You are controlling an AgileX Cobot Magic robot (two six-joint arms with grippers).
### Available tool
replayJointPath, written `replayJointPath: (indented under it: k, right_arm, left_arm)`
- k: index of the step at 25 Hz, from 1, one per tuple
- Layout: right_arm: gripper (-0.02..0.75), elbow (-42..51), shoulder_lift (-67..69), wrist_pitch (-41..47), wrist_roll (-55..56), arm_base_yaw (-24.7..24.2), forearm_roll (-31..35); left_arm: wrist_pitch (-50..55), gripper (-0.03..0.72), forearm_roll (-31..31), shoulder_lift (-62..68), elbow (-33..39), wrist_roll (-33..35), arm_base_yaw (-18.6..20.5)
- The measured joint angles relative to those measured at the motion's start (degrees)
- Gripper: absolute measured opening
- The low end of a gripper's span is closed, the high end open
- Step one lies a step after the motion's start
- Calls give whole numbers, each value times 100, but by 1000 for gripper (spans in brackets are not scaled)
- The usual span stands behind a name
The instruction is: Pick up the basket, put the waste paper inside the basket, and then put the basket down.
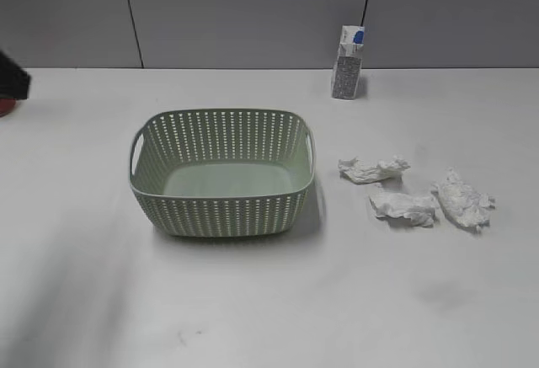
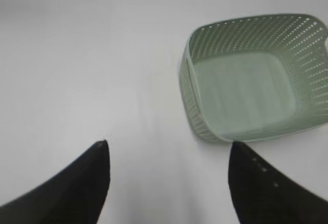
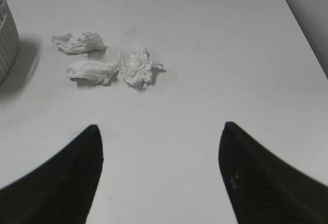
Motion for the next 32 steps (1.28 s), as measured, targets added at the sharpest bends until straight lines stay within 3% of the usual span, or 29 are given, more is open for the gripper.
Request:
replayJointPath:
  k: [5,9,12,23,26,32]
  right_arm:
    - [563,0,0,0,-4,0,0]
    - [563,0,0,0,-4,0,0]
    - [563,0,0,0,-4,0,0]
    - [563,0,0,0,-4,0,0]
    - [563,0,0,0,-4,0,0]
    - [563,0,0,0,-4,0,0]
  left_arm:
    - [90,547,68,1761,-1149,-215,-806]
    - [417,547,1301,3168,-2026,-1403,-1483]
    - [569,546,1752,3906,-2424,-2065,-1560]
    - [152,542,1532,5367,-2604,-2609,-1576]
    - [46,475,1458,5379,-2632,-2621,-1576]
    - [139,137,1393,5377,-2638,-2660,-1572]
